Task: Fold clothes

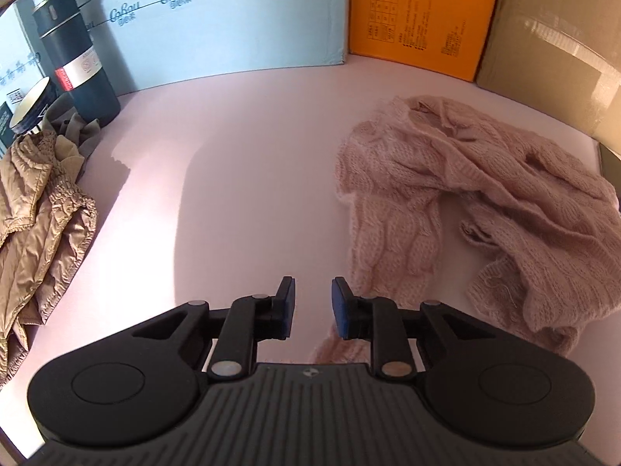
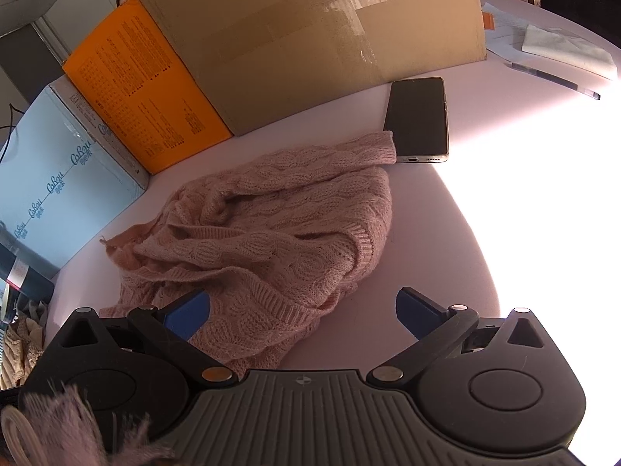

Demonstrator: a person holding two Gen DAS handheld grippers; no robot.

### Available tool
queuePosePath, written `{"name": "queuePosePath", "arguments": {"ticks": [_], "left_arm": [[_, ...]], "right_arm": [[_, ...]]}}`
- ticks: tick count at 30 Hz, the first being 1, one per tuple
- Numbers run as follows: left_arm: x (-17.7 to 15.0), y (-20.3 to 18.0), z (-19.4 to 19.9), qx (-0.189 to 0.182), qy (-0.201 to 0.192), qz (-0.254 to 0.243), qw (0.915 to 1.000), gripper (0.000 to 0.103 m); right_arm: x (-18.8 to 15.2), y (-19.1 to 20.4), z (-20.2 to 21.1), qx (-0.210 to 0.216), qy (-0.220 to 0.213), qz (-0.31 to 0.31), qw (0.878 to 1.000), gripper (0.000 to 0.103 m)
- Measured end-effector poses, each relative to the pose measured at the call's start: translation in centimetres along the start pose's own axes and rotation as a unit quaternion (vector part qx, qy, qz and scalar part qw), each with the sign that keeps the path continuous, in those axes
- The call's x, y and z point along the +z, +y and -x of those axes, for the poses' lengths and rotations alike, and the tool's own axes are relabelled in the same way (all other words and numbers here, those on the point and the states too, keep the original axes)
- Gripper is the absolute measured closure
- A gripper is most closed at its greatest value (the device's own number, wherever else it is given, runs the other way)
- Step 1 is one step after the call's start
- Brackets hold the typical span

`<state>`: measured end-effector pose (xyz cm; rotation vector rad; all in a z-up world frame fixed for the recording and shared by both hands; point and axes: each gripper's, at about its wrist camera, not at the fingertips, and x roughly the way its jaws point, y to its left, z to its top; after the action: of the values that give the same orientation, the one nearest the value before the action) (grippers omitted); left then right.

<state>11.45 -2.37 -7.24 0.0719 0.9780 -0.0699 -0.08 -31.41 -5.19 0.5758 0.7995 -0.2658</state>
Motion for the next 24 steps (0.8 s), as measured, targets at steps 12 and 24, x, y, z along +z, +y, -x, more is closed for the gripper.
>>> {"name": "queuePosePath", "arguments": {"ticks": [12, 24], "left_arm": [[-2.1, 0.4, -1.6, -0.095, -0.013, -0.024, 0.9951, 0.013], [-0.2, -1.8, -4.6, -0.099, -0.005, 0.005, 0.9951, 0.086]], "right_arm": [[0.2, 0.7, -1.8, 0.016, 0.02, 0.014, 1.0, 0.0], [1.5, 0.6, -1.7, -0.009, -0.005, 0.063, 0.998, 0.0]]}}
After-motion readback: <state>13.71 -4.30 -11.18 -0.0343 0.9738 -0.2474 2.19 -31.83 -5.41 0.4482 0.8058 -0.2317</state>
